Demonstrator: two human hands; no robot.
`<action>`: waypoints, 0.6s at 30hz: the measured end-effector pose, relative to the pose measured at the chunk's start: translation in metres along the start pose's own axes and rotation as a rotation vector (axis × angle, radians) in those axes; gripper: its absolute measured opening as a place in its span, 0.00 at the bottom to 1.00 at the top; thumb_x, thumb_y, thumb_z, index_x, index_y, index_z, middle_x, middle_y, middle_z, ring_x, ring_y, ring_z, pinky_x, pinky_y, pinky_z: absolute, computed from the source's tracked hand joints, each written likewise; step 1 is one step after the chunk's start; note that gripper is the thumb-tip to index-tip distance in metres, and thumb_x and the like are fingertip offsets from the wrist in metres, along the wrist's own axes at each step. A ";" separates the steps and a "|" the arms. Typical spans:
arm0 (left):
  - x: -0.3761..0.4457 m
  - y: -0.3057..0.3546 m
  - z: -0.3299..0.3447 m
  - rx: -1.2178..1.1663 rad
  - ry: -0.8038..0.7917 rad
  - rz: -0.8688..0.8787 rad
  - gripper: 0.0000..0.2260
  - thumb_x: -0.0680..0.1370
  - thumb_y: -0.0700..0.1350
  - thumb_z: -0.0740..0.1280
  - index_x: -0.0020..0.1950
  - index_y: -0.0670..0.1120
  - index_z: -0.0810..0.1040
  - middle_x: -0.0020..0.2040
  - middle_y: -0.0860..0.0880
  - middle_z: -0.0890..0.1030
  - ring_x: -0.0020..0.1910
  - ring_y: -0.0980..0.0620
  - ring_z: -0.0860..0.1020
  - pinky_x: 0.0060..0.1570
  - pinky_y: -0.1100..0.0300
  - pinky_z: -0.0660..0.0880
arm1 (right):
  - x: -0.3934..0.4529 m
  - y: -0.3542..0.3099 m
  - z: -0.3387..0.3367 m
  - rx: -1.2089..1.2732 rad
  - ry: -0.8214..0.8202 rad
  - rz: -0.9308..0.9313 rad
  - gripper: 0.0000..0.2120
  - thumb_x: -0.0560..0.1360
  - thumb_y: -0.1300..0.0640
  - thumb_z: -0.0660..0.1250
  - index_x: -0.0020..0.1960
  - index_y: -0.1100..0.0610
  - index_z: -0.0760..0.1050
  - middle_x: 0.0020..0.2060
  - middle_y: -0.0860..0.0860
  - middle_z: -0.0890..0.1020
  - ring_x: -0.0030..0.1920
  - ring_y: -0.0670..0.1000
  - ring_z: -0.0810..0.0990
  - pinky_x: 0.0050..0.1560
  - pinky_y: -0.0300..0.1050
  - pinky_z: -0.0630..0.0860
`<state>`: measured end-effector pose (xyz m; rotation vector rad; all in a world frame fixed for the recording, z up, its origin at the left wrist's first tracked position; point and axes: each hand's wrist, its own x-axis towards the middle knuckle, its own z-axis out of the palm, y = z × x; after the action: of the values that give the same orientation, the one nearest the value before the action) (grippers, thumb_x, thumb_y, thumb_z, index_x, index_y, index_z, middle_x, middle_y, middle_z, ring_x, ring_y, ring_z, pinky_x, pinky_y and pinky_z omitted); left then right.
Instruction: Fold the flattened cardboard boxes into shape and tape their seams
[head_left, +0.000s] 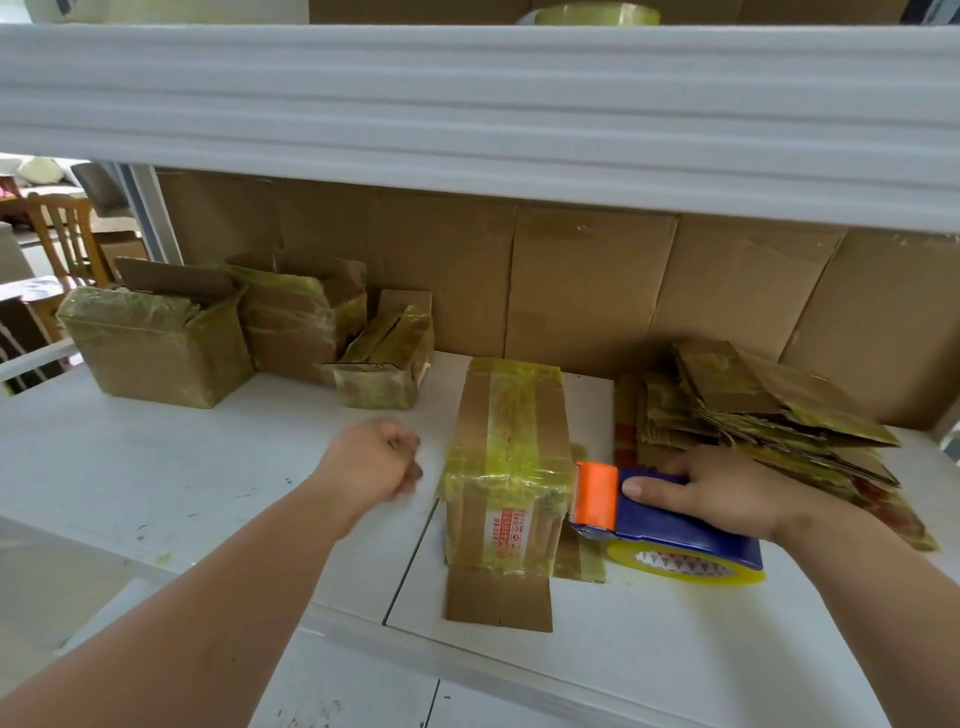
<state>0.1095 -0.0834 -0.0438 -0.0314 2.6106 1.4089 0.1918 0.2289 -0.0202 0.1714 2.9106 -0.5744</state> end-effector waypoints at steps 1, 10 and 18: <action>0.001 0.006 -0.002 0.062 0.096 0.116 0.10 0.83 0.46 0.61 0.61 0.48 0.79 0.48 0.50 0.85 0.45 0.52 0.82 0.49 0.57 0.79 | 0.000 0.000 0.000 0.000 -0.002 0.000 0.32 0.63 0.24 0.54 0.42 0.50 0.78 0.37 0.49 0.81 0.39 0.47 0.80 0.38 0.39 0.69; -0.021 0.048 0.041 0.905 -0.297 0.673 0.29 0.80 0.66 0.46 0.80 0.60 0.45 0.81 0.57 0.44 0.79 0.54 0.43 0.78 0.48 0.43 | -0.002 0.003 0.000 -0.020 0.011 -0.012 0.30 0.65 0.25 0.54 0.41 0.50 0.77 0.34 0.48 0.79 0.36 0.47 0.77 0.37 0.39 0.67; -0.012 0.037 0.040 0.922 -0.317 0.664 0.34 0.75 0.68 0.38 0.80 0.59 0.42 0.80 0.58 0.41 0.78 0.57 0.38 0.78 0.51 0.41 | -0.010 0.027 -0.001 0.078 0.054 -0.089 0.39 0.64 0.20 0.53 0.47 0.51 0.81 0.41 0.51 0.83 0.41 0.48 0.79 0.44 0.42 0.72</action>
<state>0.1230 -0.0304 -0.0331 1.1332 2.7986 0.1240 0.2050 0.2537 -0.0273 0.0682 2.9622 -0.7087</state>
